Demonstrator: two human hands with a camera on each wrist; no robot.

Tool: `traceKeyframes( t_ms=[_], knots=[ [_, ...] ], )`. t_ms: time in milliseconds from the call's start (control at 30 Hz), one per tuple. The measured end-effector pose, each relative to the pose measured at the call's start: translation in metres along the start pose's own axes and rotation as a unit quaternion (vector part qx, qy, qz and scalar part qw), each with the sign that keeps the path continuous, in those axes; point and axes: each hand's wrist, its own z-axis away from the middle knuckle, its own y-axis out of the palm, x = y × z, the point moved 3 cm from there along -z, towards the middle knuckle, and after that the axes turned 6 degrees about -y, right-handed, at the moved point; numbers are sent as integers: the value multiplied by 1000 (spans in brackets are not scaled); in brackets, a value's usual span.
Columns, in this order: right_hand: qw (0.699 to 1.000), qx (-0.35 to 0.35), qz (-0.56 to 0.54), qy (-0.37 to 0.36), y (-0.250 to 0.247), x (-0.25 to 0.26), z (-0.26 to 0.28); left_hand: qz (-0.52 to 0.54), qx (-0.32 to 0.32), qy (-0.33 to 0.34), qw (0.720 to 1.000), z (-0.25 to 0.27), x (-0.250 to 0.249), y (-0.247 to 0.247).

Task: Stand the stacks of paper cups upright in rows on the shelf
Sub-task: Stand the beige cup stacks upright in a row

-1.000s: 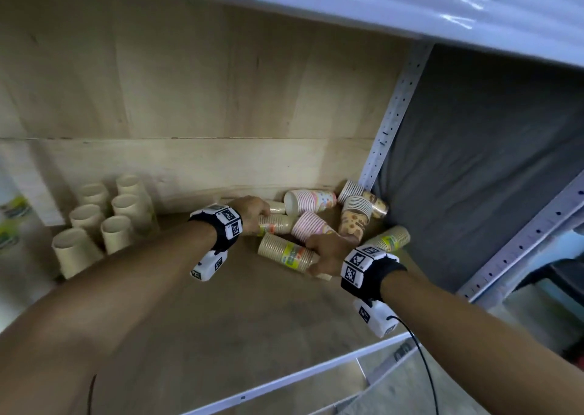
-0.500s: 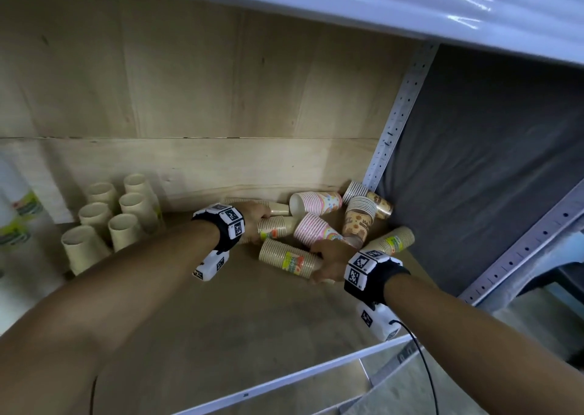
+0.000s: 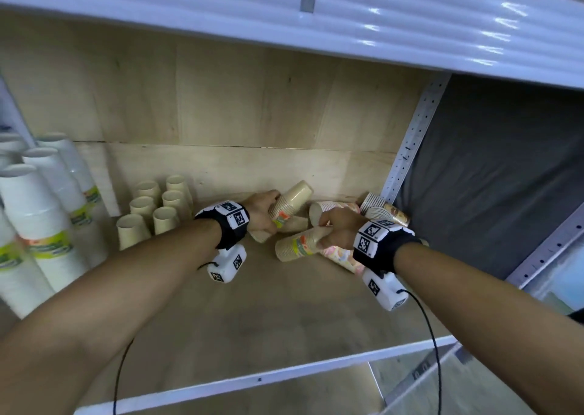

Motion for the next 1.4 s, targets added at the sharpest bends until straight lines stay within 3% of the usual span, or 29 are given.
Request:
traceKeyframes(
  t_ms=[400,733,933,1167,1400],
  knots=[
    [998,-30,2,-56,-17,35,-23,105,-65,-61,991,36,27,29],
    [997,-33,-28,-66,-16,46,-25,116,-54,-68,989,36,29,38],
    [996,-48,-57,-57,-23,48,-24,143,-32,-54,988,42,17,13],
    [995,-75,-64,-24,-33,49,-24,88,-80,-56,991,44,-12,-35],
    [995,-77,-47,-30,-31,54,-20,35,-101,-35,994,43,-27,-35]
  ],
)
